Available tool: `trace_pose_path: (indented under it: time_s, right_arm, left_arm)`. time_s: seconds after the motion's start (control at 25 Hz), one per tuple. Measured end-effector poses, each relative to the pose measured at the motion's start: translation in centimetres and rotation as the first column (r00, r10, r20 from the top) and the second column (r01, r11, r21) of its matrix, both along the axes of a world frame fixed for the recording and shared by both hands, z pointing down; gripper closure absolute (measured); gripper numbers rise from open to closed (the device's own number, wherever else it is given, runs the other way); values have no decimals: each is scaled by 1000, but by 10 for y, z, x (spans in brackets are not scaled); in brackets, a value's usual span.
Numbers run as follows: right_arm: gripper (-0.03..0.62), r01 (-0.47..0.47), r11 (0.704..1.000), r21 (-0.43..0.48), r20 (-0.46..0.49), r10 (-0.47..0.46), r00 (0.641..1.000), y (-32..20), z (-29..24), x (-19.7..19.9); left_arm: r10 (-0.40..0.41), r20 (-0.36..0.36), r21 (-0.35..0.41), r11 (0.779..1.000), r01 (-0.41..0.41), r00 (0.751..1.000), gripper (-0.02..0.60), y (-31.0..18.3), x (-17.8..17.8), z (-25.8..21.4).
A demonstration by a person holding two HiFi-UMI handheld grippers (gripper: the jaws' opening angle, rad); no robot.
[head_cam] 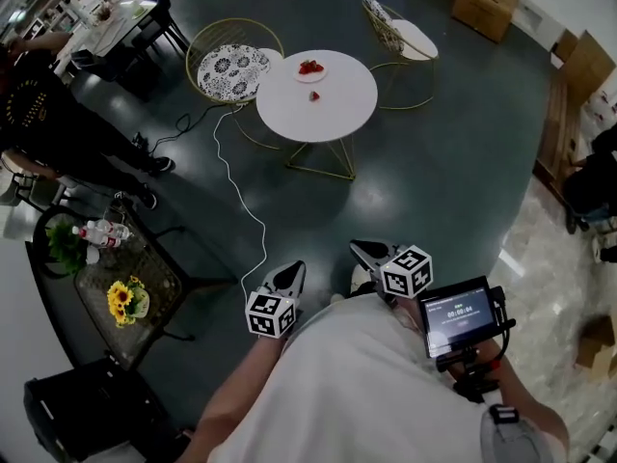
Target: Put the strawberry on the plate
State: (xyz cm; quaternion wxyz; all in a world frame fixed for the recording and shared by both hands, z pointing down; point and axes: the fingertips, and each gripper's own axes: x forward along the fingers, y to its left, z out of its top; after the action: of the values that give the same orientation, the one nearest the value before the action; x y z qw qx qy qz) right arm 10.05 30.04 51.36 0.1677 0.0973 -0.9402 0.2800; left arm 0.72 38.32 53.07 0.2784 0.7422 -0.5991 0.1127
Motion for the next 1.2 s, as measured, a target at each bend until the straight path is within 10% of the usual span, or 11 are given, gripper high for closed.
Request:
trace_pose_path:
  time_s: [0.64, 1.2]
  right_arm:
    - [586, 62, 998, 21, 37, -63, 997, -98, -13, -13]
    - [586, -13, 999, -34, -2, 13, 1000, -152, 13, -30]
  left_arm:
    - [25, 130, 12, 1000, -27, 991, 574, -108, -5, -30]
    - [49, 80, -6, 999, -49, 996, 574, -173, -40, -3]
